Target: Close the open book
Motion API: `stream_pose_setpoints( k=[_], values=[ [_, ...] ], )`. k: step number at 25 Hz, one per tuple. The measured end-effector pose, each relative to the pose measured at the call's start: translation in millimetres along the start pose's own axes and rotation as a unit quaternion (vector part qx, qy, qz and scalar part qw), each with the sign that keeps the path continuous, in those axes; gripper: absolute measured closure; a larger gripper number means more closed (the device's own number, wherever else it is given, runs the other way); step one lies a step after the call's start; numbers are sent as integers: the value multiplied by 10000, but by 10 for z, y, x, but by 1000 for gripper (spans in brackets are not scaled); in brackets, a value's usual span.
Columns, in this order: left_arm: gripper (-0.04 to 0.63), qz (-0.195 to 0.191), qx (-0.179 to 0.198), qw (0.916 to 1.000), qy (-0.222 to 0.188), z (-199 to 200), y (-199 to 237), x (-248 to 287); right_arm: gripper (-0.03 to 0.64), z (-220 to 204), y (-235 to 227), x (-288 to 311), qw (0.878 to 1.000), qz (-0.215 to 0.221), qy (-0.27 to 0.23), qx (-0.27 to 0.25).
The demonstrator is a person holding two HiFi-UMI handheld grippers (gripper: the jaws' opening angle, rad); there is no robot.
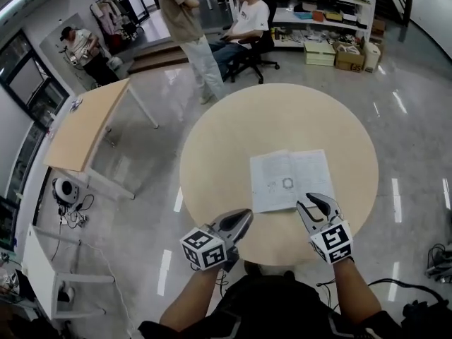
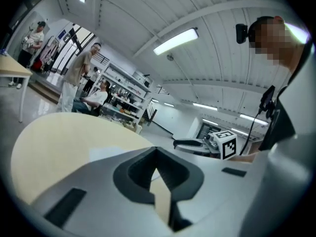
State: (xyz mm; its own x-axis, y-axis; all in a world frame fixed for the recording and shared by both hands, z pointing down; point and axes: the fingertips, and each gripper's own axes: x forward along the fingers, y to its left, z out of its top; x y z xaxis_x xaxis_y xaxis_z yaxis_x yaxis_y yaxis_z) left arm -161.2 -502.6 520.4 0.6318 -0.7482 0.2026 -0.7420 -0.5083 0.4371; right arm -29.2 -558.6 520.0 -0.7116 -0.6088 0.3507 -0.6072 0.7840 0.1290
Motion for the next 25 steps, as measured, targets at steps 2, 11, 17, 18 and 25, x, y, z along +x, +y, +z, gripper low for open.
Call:
stream_pose_setpoints(
  k=[2,11,17,18,25],
  values=[
    [606,-36,-226,9995,209,-159,179,39,480,-196,129,228,9984,98,428,-355],
    [606,116,-842,9918,957,-893,748,156,423,-1106,543,918,9579,459,1671,-2289],
    [606,441,-1230,9828,1306,-1310,863,210,423,-1572,694,1120,9112,941,1997,-3479],
    [606,475,-1253,9823,1312,-1324,871,215,423,-1631,699,1146,9056,960,2029,-3598],
    [606,608,-1301,9810,1307,-1308,861,240,423,-1875,756,1293,8788,953,2089,-4184]
  ],
)
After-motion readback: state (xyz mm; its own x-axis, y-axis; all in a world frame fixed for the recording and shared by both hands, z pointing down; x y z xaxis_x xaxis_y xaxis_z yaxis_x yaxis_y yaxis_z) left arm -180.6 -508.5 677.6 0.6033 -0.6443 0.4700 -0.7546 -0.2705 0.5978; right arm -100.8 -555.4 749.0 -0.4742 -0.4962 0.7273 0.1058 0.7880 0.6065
